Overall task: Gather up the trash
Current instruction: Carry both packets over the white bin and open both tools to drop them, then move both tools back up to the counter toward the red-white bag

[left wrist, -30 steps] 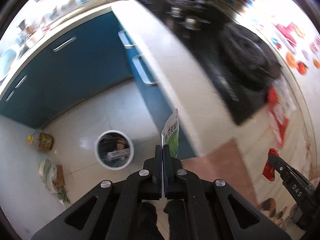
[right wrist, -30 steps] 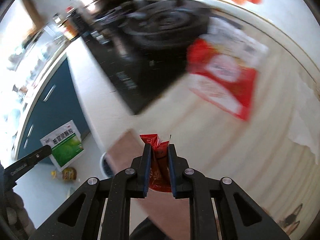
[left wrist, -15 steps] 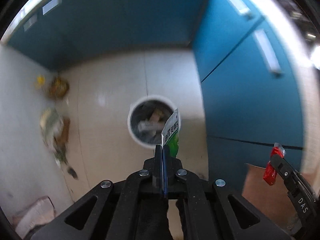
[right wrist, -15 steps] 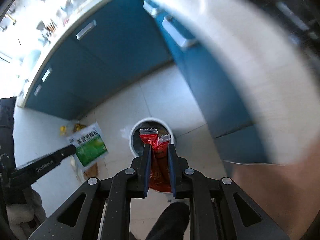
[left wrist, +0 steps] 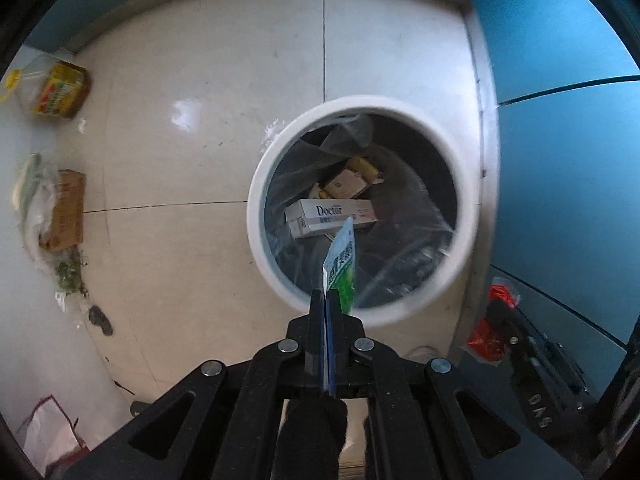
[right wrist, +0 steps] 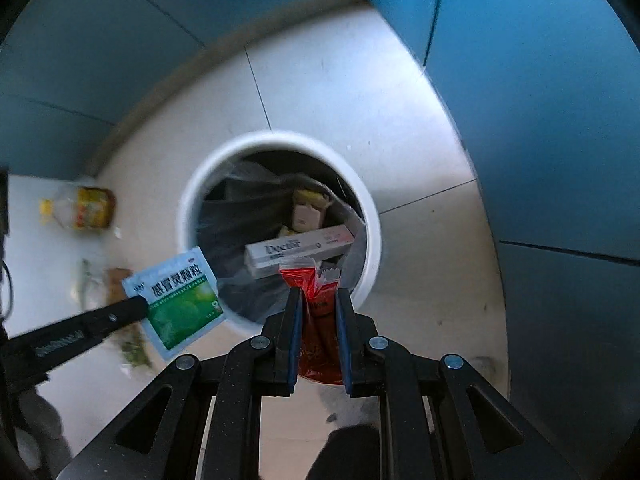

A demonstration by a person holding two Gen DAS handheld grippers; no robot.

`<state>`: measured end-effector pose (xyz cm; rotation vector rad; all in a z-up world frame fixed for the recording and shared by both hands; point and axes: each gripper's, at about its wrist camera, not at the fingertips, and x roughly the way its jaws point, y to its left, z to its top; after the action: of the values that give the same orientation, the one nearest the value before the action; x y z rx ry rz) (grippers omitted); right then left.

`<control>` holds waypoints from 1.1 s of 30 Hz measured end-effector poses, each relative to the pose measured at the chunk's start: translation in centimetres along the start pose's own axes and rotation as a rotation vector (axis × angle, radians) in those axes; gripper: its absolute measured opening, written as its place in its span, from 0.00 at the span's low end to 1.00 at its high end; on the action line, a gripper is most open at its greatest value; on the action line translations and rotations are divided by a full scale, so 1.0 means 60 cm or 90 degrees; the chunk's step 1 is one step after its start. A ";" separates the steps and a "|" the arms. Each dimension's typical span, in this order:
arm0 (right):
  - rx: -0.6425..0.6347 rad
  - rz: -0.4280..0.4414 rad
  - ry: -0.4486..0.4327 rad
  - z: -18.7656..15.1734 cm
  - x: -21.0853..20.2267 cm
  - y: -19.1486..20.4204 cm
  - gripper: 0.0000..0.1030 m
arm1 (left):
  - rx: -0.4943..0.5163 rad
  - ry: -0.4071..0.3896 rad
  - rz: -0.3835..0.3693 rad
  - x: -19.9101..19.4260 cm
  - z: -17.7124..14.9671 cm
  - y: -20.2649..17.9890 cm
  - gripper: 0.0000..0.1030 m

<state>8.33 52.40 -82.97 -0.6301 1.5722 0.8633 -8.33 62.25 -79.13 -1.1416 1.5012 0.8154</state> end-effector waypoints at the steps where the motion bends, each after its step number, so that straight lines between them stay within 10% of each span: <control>1: -0.004 -0.004 0.005 0.003 0.023 0.003 0.16 | 0.002 0.007 0.002 0.017 0.011 0.005 0.00; 10: -0.037 -0.006 0.051 0.016 0.147 0.012 0.17 | 0.002 0.035 0.006 0.060 0.039 0.018 0.03; 15: -0.048 -0.023 0.066 0.017 0.149 0.024 0.59 | 0.000 0.014 0.017 0.033 0.034 0.030 0.05; 16: -0.052 -0.029 0.061 0.018 0.144 0.027 0.60 | -0.001 0.006 0.027 0.024 0.031 0.034 0.12; 19: -0.060 -0.037 0.053 0.020 0.120 0.031 0.80 | 0.000 -0.023 0.049 -0.004 0.022 0.045 0.92; 20: -0.062 -0.039 0.051 0.020 0.110 0.031 0.89 | 0.002 -0.041 0.063 -0.020 0.015 0.048 0.96; 33: -0.089 -0.091 -0.015 -0.028 -0.138 0.048 0.98 | -0.009 -0.168 0.131 -0.215 -0.109 0.051 0.96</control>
<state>6.52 52.15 -74.23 -0.8194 1.4352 0.8748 -13.16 60.33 -65.30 -0.8600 1.4057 1.0744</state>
